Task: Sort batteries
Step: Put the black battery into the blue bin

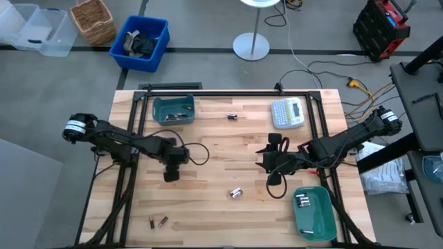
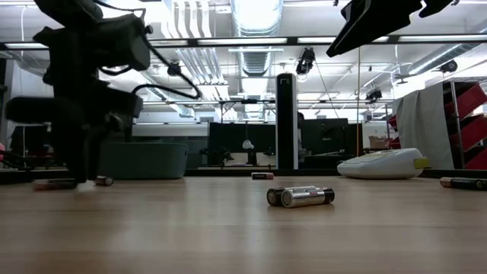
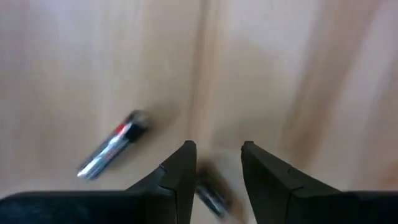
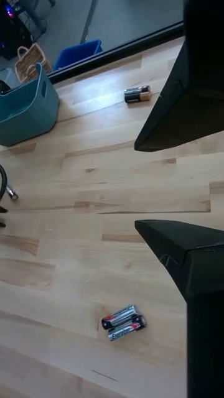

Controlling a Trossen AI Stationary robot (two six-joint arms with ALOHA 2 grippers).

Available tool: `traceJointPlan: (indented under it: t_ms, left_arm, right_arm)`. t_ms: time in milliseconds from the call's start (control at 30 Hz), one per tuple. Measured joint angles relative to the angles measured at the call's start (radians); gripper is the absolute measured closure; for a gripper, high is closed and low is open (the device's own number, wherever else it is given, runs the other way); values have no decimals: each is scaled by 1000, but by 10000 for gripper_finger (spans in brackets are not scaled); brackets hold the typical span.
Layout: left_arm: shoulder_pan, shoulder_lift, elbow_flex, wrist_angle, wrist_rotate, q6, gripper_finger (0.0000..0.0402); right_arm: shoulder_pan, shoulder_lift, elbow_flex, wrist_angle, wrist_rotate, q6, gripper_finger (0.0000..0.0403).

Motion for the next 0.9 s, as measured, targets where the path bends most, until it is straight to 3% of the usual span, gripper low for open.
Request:
traceJointPlan:
  t_ms: [200, 300, 367, 500, 567, 667, 800, 900]
  left_arm:
    - [-5, 0, 63, -46, 69, -55, 292]
    - [-9, 0, 118, -149, 86, -136, 292]
    - [-28, 0, 154, -224, 155, -196, 292]
    - [-158, 0, 202, -249, 306, -321, 292]
    - [-259, 0, 231, -245, 333, -444, 292]
    - [-442, 0, 272, -225, 281, -655, 292]
    - [-700, 41, 290, -121, 103, -889, 292]
    - [-813, 116, 313, -123, 38, -1033, 292]
  right_arm:
    - [0, 0, 0, 0, 0, 0, 220]
    - [0, 0, 0, 0, 0, 0, 220]
    - [0, 0, 0, 0, 0, 2, 220]
    - [0, 0, -6, -1, 0, 3, 220]
    - [0, 0, -10, -1, 0, 9, 220]
    - [0, 0, -11, -1, 0, 10, 220]
    - [0, 0, -12, 0, 0, 10, 220]
    - [0, 0, -12, 10, 0, 4, 221]
